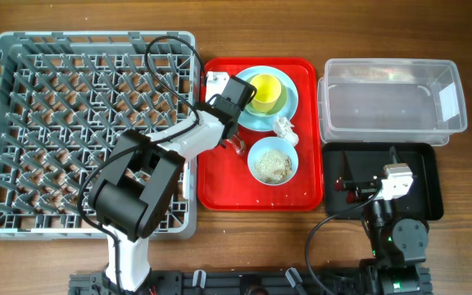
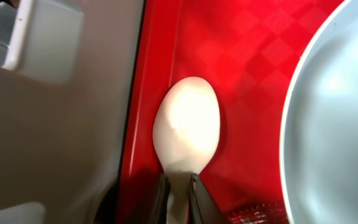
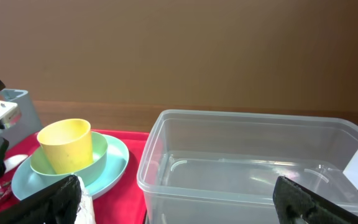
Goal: Sort waste into correct bins and load items into the dishwasher rack
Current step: 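Move the left gripper back to the tray and grasp the white spoon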
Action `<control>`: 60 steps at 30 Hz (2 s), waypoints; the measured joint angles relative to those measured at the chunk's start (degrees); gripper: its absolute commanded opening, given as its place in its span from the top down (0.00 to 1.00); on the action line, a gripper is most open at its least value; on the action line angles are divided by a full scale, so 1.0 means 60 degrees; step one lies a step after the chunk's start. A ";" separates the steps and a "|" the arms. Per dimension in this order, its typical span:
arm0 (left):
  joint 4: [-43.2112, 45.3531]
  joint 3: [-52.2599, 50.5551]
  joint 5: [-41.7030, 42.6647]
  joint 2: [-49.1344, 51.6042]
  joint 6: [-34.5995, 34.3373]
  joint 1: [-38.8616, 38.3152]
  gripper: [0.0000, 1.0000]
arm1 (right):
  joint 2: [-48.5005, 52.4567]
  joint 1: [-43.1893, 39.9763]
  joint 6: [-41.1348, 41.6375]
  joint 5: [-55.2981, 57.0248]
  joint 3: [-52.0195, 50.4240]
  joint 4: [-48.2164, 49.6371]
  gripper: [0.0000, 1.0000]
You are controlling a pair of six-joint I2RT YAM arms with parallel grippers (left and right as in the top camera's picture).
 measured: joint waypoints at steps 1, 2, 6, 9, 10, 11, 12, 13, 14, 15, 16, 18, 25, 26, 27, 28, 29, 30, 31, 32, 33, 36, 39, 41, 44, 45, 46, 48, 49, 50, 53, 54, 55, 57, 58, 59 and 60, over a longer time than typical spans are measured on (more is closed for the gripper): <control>-0.0015 0.0000 0.0044 0.0000 0.0000 0.0000 0.87 | 0.0000 0.0000 0.0000 0.0000 0.0000 0.0000 0.00; -0.0018 0.0004 0.0062 0.0000 0.0000 0.0004 0.87 | 0.0000 0.0000 0.0000 0.0000 0.0000 0.0000 0.00; -0.0182 0.0051 0.0372 0.0000 0.0000 0.0040 0.87 | 0.0000 0.0000 0.0000 0.0000 0.0000 0.0000 0.00; -0.0350 0.0109 0.0783 -0.0007 -0.0004 0.0069 0.87 | 0.0000 0.0000 0.0000 0.0000 0.0000 0.0000 0.00; -0.0419 0.0131 0.0885 -0.0018 0.0000 0.0069 0.87 | 0.0000 0.0000 0.0000 0.0000 0.0000 0.0000 0.00; -0.0532 0.0171 0.1002 -0.0029 -0.0004 0.0062 0.87 | 0.0000 0.0000 0.0000 0.0000 0.0000 0.0000 0.00; -0.0637 0.0204 0.1093 -0.0044 -0.0004 0.0051 0.87 | 0.0000 0.0000 0.0000 0.0000 0.0000 0.0000 0.00; -0.0707 0.0211 0.1147 -0.0051 -0.0004 0.0040 0.87 | 0.0000 0.0000 0.0000 0.0000 0.0000 0.0000 0.00; -0.0892 0.0233 0.1209 -0.0080 -0.0007 -0.0025 0.87 | 0.0000 0.0000 0.0000 0.0000 0.0000 0.0000 0.00; -0.1020 0.0248 0.1224 -0.0095 -0.0007 -0.0073 0.87 | 0.0000 0.0000 0.0000 0.0000 0.0000 0.0000 0.00; -0.1173 0.0273 0.1235 -0.0109 -0.0011 -0.0131 0.87 | 0.0000 0.0000 0.0000 0.0000 0.0000 0.0000 0.00; -0.1632 0.0295 0.1257 -0.0182 -0.0076 -0.0408 0.87 | 0.0000 0.0000 0.0000 0.0000 0.0000 0.0000 0.00; -0.3504 0.0423 0.1286 -0.0350 -0.0885 -0.1220 0.83 | 0.0000 0.0000 0.0000 0.0000 0.0000 0.0000 0.00; -0.3741 0.0444 0.1286 -0.0361 -0.1009 -0.1286 0.82 | 0.0000 0.0000 0.0000 0.0000 0.0000 0.0000 0.00; -0.3905 0.0444 0.1290 -0.0382 -0.1104 -0.1333 0.82 | 0.0000 0.0000 0.0000 0.0000 0.0000 0.0000 0.00; -0.4018 0.0444 0.1315 -0.0404 -0.1173 -0.1355 0.80 | 0.0000 0.0000 0.0000 0.0000 0.0000 0.0000 0.00; -0.4080 0.0444 0.1337 -0.0430 -0.1213 -0.1362 0.78 | 0.0000 0.0000 0.0000 0.0000 0.0000 0.0000 0.00; -0.4164 0.0423 0.1399 -0.0470 -0.1275 -0.1362 0.75 | 0.0000 0.0000 0.0000 0.0000 0.0000 0.0000 0.00; -0.4211 0.0390 0.1450 -0.0517 -0.1304 -0.1362 0.70 | 0.0000 0.0000 0.0000 0.0000 0.0000 0.0000 0.00; -0.4248 0.0324 0.1559 -0.0619 -0.1337 -0.1362 0.65 | 0.0000 0.0000 0.0000 0.0000 0.0000 0.0000 0.00; -0.4280 0.0262 0.1647 -0.0725 -0.1330 -0.1362 0.63 | 0.0000 0.0000 0.0000 0.0000 0.0000 0.0000 0.00; -0.4302 0.0113 0.1836 -0.1271 -0.1406 -0.1362 0.57 | 0.0000 0.0000 0.0000 0.0000 0.0000 0.0000 0.00; -0.4175 0.0117 0.1883 -0.2069 -0.1402 -0.1362 0.45 | 0.0000 0.0000 0.0000 0.0000 0.0000 0.0000 0.00; -0.4007 0.0117 0.1800 -0.2277 -0.1497 -0.1362 0.50 | 0.0000 0.0000 0.0000 0.0000 0.0000 0.0000 0.00; -0.3748 0.0117 0.1665 -0.2146 -0.1577 -0.1359 0.55 | 0.0000 0.0000 0.0000 0.0000 0.0000 0.0000 0.00; -0.3632 0.0117 0.1625 -0.2065 -0.1577 -0.1341 0.56 | 0.0000 0.0000 0.0000 0.0000 0.0000 0.0000 0.00; -0.3581 0.0117 0.1577 -0.1985 -0.1585 -0.1330 0.56 | 0.0000 0.0000 0.0000 0.0000 0.0000 0.0000 0.00; -0.3504 0.0117 0.1519 -0.1818 -0.1588 -0.1293 0.56 | 0.0000 0.0000 0.0000 0.0000 0.0000 0.0000 0.00; -0.3446 0.0117 0.1486 -0.1708 -0.1588 -0.1264 0.56 | 0.0000 0.0000 0.0000 0.0000 0.0000 0.0000 0.00; -0.3384 0.0117 0.1450 -0.1610 -0.1588 -0.1239 0.55 | 0.0000 0.0000 0.0000 0.0000 0.0000 0.0000 0.00; -0.3042 0.0113 0.1239 -0.1322 -0.1592 -0.1144 0.54 | 0.0000 0.0000 0.0000 0.0000 0.0000 0.0000 0.00; -0.2874 0.0109 0.1198 -0.1279 -0.1596 -0.1115 0.54 | 0.0000 0.0000 0.0000 0.0000 0.0000 0.0000 0.00; -0.2732 0.0109 0.1140 -0.1253 -0.1596 -0.1075 0.54 | 0.0000 0.0000 0.0000 0.0000 0.0000 0.0000 0.00; -0.2623 0.0109 0.1111 -0.1253 -0.1614 -0.1053 0.54 | 0.0000 0.0000 0.0000 0.0000 0.0000 0.0000 0.00; -0.2612 0.0109 0.1096 -0.1253 -0.1621 -0.1042 0.54 | 0.0000 0.0000 0.0000 0.0000 0.0000 0.0000 0.00; -0.2612 0.0109 0.1089 -0.1239 -0.1621 -0.1042 0.54 | 0.0000 0.0000 0.0000 0.0000 0.0000 0.0000 0.00; -0.2608 0.0109 0.1089 -0.1209 -0.1621 -0.1045 0.54 | 0.0000 0.0000 0.0000 0.0000 0.0000 0.0000 0.00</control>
